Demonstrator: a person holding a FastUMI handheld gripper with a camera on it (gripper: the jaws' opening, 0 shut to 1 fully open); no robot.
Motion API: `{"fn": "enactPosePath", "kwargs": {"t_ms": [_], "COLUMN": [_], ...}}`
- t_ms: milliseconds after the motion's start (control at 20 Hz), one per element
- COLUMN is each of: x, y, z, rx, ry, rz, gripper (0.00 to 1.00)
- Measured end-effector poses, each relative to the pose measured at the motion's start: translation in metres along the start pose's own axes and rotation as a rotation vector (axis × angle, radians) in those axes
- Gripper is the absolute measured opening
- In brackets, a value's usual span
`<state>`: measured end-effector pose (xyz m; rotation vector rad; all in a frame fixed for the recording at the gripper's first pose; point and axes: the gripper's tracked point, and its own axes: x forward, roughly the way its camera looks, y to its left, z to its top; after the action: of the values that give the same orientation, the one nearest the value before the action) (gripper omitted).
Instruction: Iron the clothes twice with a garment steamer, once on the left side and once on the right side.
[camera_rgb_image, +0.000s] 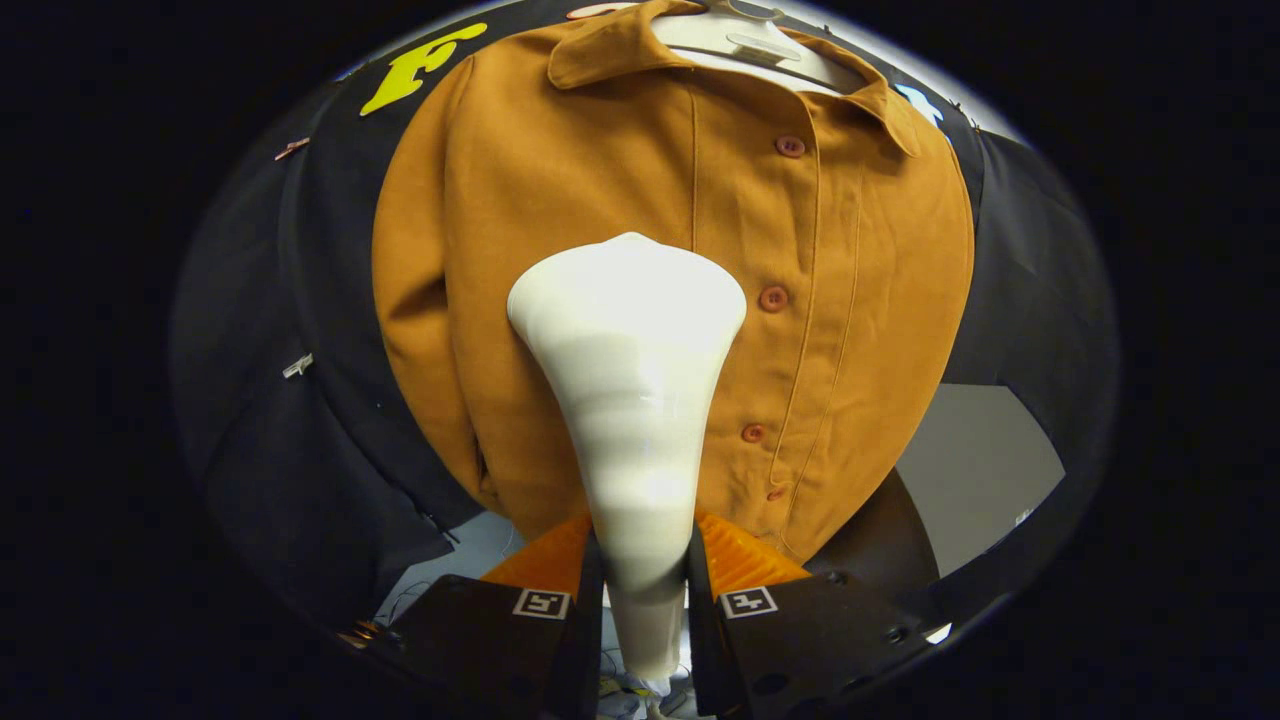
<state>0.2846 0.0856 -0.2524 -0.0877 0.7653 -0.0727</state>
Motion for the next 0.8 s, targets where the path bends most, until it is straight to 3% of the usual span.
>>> {"fn": "enactPosePath", "kwargs": {"t_ms": [800], "x": [0.023], "y": [0.004], "z": [-0.094], "rx": [0.011], "ry": [0.199], "rz": [0.011], "gripper": [0.40]}}
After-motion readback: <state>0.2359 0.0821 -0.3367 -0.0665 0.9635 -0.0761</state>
